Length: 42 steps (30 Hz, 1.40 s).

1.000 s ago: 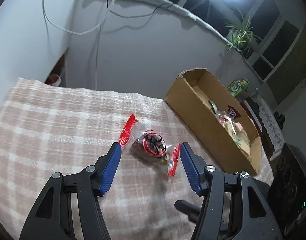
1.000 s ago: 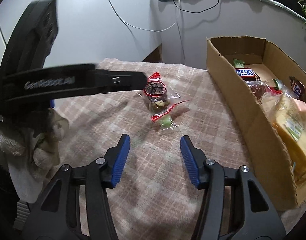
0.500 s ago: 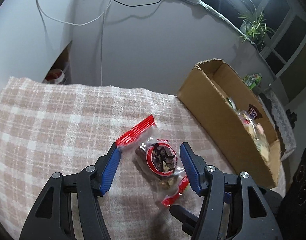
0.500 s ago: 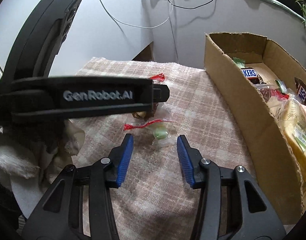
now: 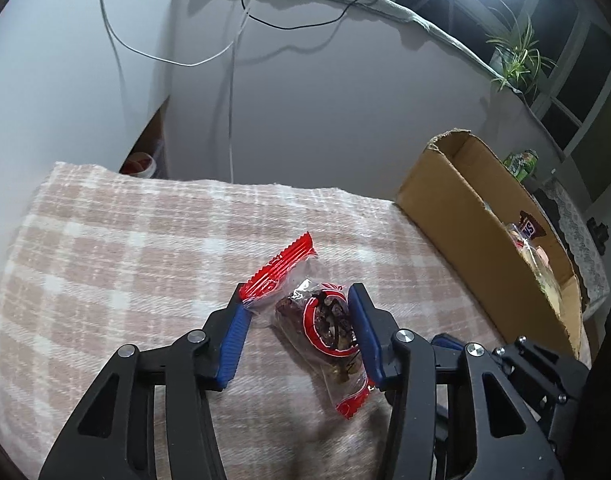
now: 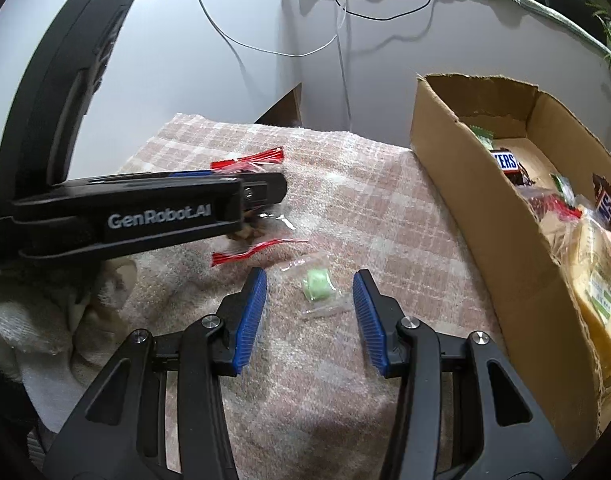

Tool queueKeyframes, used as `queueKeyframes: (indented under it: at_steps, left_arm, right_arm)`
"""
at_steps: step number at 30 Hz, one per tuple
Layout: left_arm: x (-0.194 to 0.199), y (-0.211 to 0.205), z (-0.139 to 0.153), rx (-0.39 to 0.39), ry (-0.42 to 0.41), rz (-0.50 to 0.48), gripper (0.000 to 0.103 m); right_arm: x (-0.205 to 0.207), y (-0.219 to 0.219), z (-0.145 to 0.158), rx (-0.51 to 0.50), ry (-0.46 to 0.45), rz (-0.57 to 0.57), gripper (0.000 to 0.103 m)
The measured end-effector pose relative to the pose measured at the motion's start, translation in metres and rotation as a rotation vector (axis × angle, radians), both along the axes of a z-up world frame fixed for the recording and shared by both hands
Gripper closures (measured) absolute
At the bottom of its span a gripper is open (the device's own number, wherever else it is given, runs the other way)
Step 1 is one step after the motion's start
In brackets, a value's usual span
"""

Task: Organize snacks
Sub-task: 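Grasp the red-wrapped chocolate packet with the left tool while the right grasps the green candy, then carry the red packet and green candy with both tools over the box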

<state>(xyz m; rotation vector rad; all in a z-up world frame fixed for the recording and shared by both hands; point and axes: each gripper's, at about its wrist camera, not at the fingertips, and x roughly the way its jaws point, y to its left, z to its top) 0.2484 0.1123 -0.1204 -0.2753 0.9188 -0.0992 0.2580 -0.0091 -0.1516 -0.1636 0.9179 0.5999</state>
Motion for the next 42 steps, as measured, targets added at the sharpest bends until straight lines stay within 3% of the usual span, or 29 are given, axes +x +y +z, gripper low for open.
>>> queueKeyframes:
  at_steps: [3, 7, 12, 25, 42]
  left_arm:
    - [-0.003, 0.001, 0.0, 0.002, -0.007, -0.002, 0.056]
    - [-0.006, 0.001, 0.001, 0.002, -0.01, -0.002, 0.059]
    - [-0.019, 0.0, 0.002, 0.005, -0.014, -0.004, 0.066]
    - [-0.066, -0.02, 0.006, 0.049, -0.031, -0.037, 0.068]
    - [-0.103, -0.045, 0.035, 0.051, -0.129, -0.015, 0.068]
  right_arm:
    - [-0.001, 0.004, 0.0, -0.018, -0.013, 0.004, 0.061]
    - [-0.003, 0.002, 0.0, -0.017, -0.013, 0.006, 0.078]
    - [-0.008, 0.0, 0.001, -0.012, -0.007, 0.029, 0.078]
    - [-0.034, -0.024, 0.003, 0.006, 0.006, 0.041, 0.078]
    - [-0.059, -0.066, 0.03, 0.098, -0.019, 0.028, 0.078]
